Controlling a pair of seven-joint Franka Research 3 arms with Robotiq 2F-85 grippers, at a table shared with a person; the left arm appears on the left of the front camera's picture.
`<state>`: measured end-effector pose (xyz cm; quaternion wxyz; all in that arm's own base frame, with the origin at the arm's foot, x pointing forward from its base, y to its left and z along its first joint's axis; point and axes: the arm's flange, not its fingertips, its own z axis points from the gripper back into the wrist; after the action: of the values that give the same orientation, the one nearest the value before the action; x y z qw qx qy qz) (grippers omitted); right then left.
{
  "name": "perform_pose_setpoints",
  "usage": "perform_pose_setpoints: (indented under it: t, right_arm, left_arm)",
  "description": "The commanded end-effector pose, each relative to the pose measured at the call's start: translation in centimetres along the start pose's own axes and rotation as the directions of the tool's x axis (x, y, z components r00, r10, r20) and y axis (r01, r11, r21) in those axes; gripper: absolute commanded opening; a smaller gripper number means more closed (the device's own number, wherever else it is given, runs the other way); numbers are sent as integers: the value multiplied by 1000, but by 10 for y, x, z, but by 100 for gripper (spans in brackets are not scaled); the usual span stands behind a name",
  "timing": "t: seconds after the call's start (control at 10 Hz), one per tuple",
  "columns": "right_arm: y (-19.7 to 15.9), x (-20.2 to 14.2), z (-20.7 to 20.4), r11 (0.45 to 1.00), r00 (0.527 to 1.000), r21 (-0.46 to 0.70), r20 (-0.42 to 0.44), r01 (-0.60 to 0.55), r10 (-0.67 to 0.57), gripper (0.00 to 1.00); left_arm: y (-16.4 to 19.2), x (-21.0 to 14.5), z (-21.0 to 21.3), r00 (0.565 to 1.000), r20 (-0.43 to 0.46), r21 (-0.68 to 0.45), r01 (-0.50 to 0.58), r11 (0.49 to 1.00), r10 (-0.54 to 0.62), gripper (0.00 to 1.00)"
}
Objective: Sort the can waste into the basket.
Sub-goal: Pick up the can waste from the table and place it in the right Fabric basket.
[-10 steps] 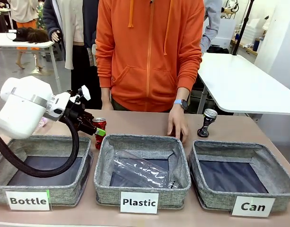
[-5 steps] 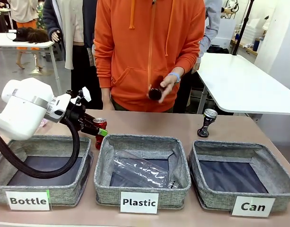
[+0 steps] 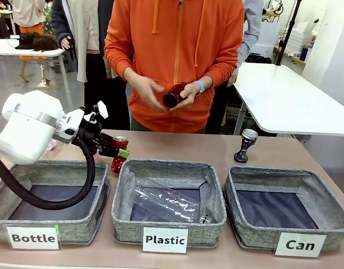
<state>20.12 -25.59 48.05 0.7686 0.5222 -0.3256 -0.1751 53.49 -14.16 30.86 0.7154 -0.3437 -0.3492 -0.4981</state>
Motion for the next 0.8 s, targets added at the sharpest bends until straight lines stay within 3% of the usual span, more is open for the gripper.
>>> perform_pose_setpoints:
  t: [0.0, 0.2, 0.4, 0.5, 0.7]
  right_arm:
    - [0, 4, 0, 999, 1000, 21, 16, -24, 24, 100]
    - [0, 4, 0, 999, 1000, 21, 16, -24, 24, 100]
    - [0, 4, 0, 999, 1000, 21, 16, -24, 24, 100]
    - [0, 4, 0, 999, 1000, 21, 16, -24, 24, 100]
    - [0, 4, 0, 999, 1000, 21, 16, -24, 24, 100]
  left_arm:
    - [-10, 11, 20, 995, 83, 28, 49, 998, -51, 0]
    - [-35, 35, 75, 993, 99, 49, 63, 997, -67, 0]
    - [-77, 51, 149, 993, 88, -1, 79, 997, -78, 0]
    - [-100, 54, 183, 997, 60, -28, -48, 998, 49, 0]
    - [-146, 39, 236, 1000, 23, -126, 1, 992, 2, 0]
